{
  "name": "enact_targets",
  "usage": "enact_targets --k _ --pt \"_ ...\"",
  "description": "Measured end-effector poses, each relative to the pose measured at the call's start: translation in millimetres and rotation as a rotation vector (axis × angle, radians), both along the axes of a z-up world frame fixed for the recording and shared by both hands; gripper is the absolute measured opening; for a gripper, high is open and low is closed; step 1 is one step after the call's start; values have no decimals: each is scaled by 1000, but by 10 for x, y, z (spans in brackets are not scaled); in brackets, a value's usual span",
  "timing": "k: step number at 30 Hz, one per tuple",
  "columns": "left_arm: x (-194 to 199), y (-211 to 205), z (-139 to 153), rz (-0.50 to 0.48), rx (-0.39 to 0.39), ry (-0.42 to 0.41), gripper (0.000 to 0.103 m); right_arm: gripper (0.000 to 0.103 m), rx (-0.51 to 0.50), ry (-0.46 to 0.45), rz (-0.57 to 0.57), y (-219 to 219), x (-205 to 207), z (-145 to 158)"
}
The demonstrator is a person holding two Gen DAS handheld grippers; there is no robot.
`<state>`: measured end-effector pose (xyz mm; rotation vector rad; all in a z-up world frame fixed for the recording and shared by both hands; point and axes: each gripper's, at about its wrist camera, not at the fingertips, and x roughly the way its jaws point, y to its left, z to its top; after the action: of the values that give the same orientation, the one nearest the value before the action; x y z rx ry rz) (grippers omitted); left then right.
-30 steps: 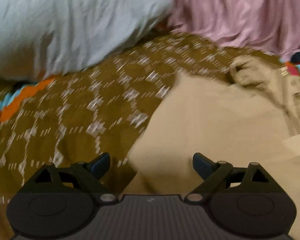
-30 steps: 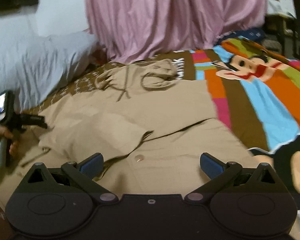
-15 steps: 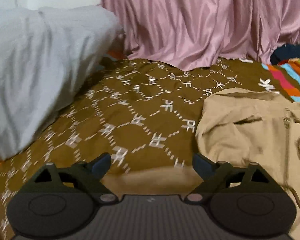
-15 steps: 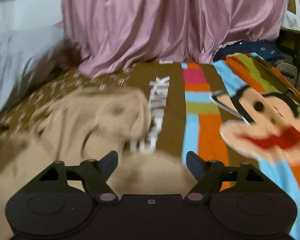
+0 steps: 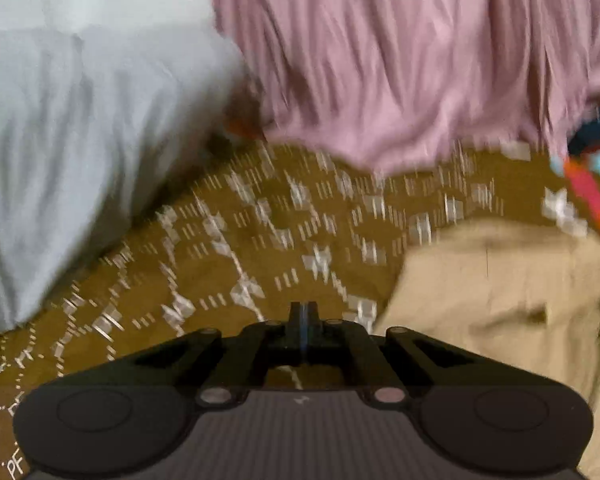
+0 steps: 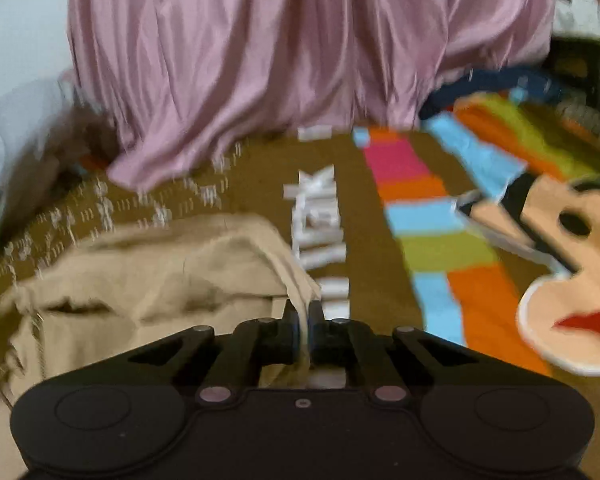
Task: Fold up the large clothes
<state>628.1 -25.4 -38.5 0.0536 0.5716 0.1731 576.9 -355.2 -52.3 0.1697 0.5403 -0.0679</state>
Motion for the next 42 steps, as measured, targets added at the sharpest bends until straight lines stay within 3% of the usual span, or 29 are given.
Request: enact_targets --k 2,4,8,10,13,17,22,24,26,29,32,34,36,42 --pt "-195 48 166 15 -20 -95 0 3 18 -78 7 -31 -160 179" --pt "-337 85 309 3 -3 -138 0 3 27 -151 30 -44 -366 345" --pt "-513 219 444 -51 -63 -101 0 3 8 -251 92 -32 -807 590" --pt "-636 333 488 -76 -146 -77 0 3 -28 -318 135 10 -1122 695" --pt "-911 535 544 -114 -254 -46 0 3 -293 -453 284 274 -1755 768" --pt "-1341 696 575 -196 -268 -9 0 3 -627 -570 475 568 -2666 576" --pt "-2023 897 519 -280 -375 37 0 5 -851 -556 600 684 -3566 196" --pt "-2320 960 431 -307 -403 60 0 5 -916 -496 615 675 -3763 33" --pt "-2590 1042 319 -317 -422 95 1 10 -957 -379 603 629 -3830 -126" --pt "-2975 1178 162 -334 -476 147 13 22 -915 -254 542 470 -3853 -228" --pt "-3320 1340 30 -318 -529 175 38 38 -878 -155 479 311 -3852 -192" --pt "-3431 1433 -24 -297 -535 187 42 44 -807 -110 441 175 -3870 -97" --pt "-3429 1510 -55 -268 -538 199 42 48 -696 -75 408 45 -3874 18" --pt "-3015 1438 -3 -226 -549 194 46 51 -186 61 341 -65 -3453 186"
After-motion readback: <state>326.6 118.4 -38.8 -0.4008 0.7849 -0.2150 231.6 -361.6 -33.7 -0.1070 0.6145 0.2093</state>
